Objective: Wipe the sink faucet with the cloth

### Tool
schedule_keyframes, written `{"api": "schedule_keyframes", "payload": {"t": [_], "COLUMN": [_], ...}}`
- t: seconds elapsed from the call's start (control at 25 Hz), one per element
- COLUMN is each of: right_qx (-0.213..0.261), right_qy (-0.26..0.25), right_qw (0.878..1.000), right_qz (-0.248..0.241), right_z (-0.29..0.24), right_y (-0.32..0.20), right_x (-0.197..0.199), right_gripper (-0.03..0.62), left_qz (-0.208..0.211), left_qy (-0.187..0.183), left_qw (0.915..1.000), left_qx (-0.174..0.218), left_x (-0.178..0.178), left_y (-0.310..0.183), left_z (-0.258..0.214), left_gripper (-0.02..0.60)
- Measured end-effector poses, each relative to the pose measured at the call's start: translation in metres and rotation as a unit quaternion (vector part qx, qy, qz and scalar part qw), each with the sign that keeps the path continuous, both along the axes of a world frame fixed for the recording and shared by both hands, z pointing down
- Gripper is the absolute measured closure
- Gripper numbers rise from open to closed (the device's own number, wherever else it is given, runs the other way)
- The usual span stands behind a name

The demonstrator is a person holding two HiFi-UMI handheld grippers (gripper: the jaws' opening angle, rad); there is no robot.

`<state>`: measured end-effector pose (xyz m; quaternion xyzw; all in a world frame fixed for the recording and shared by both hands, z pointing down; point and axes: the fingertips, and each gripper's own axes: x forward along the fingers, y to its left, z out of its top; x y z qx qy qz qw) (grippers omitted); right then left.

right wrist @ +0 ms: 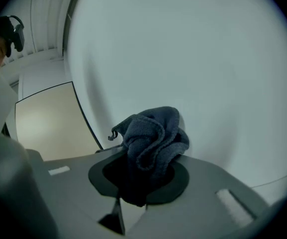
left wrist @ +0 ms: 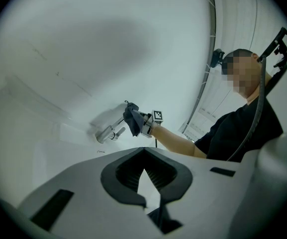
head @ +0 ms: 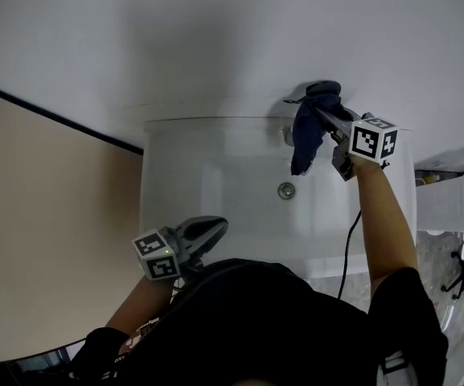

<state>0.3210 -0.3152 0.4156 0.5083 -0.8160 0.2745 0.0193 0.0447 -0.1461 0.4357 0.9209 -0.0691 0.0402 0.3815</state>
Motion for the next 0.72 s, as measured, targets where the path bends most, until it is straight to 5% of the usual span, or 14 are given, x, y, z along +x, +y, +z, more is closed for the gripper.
{"api": "schedule_keyframes", "payload": {"t": [0.2, 0.4, 0.72], "right_qx": [-0.059, -0.088, -0.124], "right_qy": [0.047, 0.038, 0.073], "right_qw": [0.996, 0.992, 0.986], "right_qz": [0.04, 0.087, 0.081], "right_z": [0.055, 0.086, 0.126], "right_y": [0.002, 0.012, 0.028], "right_x": [0.012, 0.011, -0.008], "right_gripper": [0.53, 0.533, 0.534], "left_qz": [-0.001, 0.007, 0.018], "left_qy": [-0.003, -0.003, -0.002], "left_qw": [1.0, 0.9999, 0.9998], "left_qx": [-0.004, -0.008, -0.011], "left_x": [-0.001, 0.005, 0.014], "left_y": [0.003, 0.006, 0.006], "left_z": [0.003, 0.006, 0.006], "left_gripper": [0.583, 0.583, 0.583]}}
